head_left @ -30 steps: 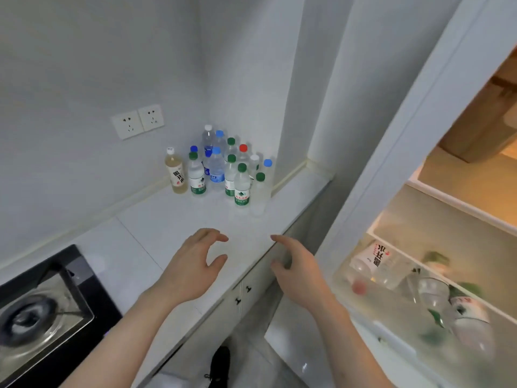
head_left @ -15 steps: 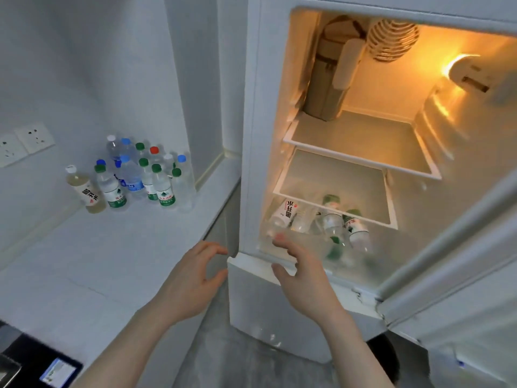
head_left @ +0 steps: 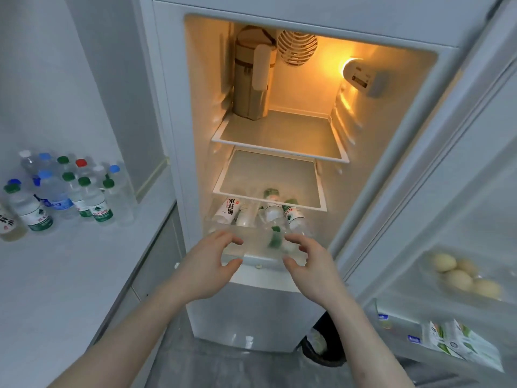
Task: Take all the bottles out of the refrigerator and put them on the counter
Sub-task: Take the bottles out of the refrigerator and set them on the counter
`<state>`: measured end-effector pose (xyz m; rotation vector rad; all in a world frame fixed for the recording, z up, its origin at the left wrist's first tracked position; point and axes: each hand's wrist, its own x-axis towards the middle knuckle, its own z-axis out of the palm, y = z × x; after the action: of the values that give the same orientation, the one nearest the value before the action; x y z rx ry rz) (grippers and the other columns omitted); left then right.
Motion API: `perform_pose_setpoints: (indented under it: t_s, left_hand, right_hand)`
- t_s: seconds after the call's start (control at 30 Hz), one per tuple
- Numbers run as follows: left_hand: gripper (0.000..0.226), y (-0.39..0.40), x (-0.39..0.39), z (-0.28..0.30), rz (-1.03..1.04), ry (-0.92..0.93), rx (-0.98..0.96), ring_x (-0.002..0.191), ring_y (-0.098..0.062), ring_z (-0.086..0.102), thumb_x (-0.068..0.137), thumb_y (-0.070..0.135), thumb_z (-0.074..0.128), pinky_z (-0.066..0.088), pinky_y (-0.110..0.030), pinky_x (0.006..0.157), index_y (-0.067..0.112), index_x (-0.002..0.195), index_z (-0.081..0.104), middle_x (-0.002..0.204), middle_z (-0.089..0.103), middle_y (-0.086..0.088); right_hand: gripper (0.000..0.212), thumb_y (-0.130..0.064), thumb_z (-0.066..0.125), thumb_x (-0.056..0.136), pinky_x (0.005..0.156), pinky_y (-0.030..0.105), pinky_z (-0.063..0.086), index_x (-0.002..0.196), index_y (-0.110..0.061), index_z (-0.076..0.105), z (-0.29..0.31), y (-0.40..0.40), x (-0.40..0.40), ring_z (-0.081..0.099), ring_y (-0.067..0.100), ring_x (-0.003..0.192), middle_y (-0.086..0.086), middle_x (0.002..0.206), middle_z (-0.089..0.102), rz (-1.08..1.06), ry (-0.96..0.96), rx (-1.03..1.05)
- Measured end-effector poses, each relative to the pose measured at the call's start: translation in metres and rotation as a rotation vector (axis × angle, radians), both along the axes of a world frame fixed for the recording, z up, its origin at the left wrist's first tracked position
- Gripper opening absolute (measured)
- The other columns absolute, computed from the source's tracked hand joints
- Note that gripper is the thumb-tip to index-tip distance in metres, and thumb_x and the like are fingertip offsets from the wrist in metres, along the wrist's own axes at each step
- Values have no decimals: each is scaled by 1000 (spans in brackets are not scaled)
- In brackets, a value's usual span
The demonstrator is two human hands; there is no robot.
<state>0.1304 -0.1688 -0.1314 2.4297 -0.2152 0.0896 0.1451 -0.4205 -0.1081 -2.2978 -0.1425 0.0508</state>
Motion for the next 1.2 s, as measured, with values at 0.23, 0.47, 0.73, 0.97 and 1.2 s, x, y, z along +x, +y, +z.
perform_pose_setpoints:
  t_s: [0.23,0.47,0.73,0.97,1.2]
  left_hand:
    - [35,-67,43,0,74,30,92,115,-9,55,92,40,64,46,-31,91,34,125,58,130,54,17]
    - [40,-118,91,-17,202,192,206,115,-18,59,90,48,61,48,-40,99,32,126,60,131,57,8]
    - [59,-120,162,-31,199,400,317,128,-24,53,89,59,58,44,-42,107,25,137,53,144,50,-2]
    - [68,-121,214,-54,166,639,426,132,-31,51,93,56,55,44,-42,107,14,146,48,148,50,-11]
    - [78,-111,250,-75,38,814,491,130,-32,52,83,59,58,41,-45,111,12,144,52,146,53,-11]
  right_hand:
    - [44,-27,66,92,109,27,38,135,-29,58,-5,-60,44,40,12,142,-8,150,50,62,-11,-82]
    - [50,-33,63,89,103,27,41,139,-29,54,-37,-91,100,33,17,148,-3,158,39,156,63,-171]
    - [53,-32,60,88,88,31,51,140,-23,51,-65,-78,146,56,25,126,-2,157,38,87,169,-247]
    - [61,-27,52,95,80,31,48,154,-23,36,-78,-69,178,57,26,98,3,137,56,-34,247,-304]
    - [83,-23,55,93,96,36,47,161,-35,10,-87,-55,204,58,27,116,3,141,54,-80,439,-364]
